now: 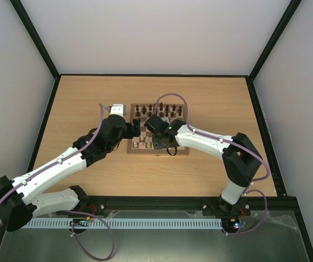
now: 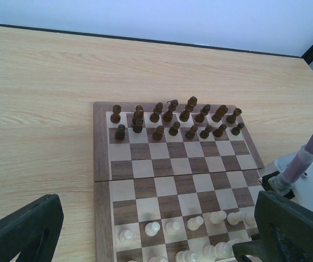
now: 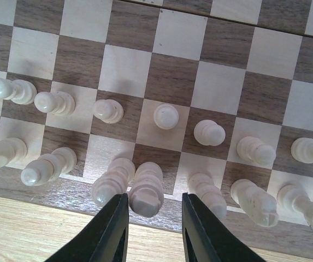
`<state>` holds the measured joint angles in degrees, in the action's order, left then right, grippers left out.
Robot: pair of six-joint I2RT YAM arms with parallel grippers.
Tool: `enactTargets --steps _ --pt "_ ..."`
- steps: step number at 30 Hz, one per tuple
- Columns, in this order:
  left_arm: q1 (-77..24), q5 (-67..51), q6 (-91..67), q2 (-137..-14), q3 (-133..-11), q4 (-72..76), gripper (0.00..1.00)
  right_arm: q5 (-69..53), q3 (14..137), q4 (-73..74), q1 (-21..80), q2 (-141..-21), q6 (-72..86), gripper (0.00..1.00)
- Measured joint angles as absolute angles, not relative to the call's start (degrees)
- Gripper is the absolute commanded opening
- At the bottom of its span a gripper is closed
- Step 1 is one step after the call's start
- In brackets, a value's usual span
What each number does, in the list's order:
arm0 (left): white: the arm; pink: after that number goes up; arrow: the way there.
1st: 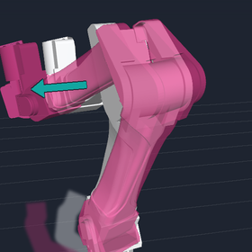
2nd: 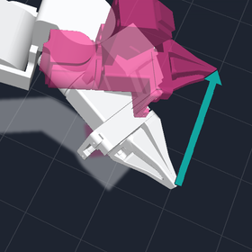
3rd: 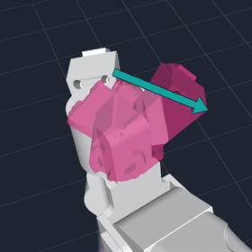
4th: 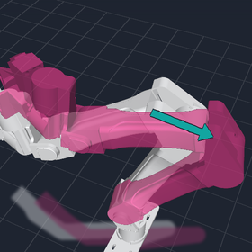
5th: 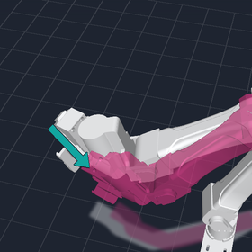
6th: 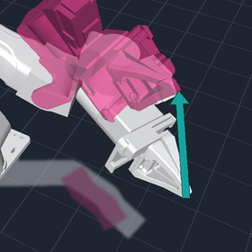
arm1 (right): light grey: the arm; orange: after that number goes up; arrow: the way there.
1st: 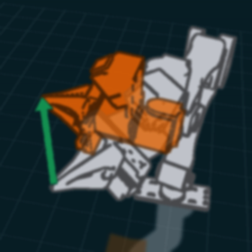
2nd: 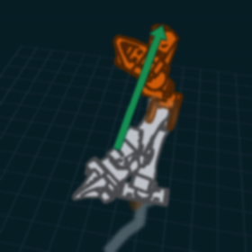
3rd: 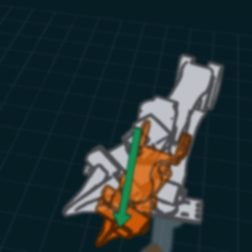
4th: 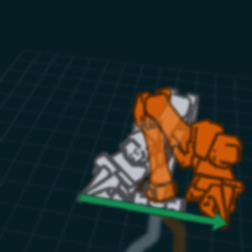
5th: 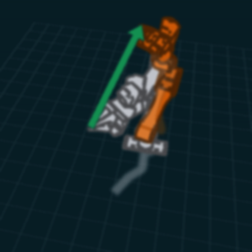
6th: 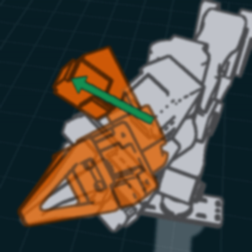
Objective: Set up the chess pieces on the board
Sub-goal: Adjust the chess piece on the chessboard.
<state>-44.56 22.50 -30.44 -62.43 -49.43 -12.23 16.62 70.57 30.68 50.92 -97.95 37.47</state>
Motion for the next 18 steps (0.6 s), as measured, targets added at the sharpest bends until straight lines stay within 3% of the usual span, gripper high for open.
enactTargets --steps 18 --pt "-44.3 22.0 -30.4 -62.4 -49.4 -11.9 0.99 16.1 70.6 30.0 50.6 -99.6 37.3 0.27"
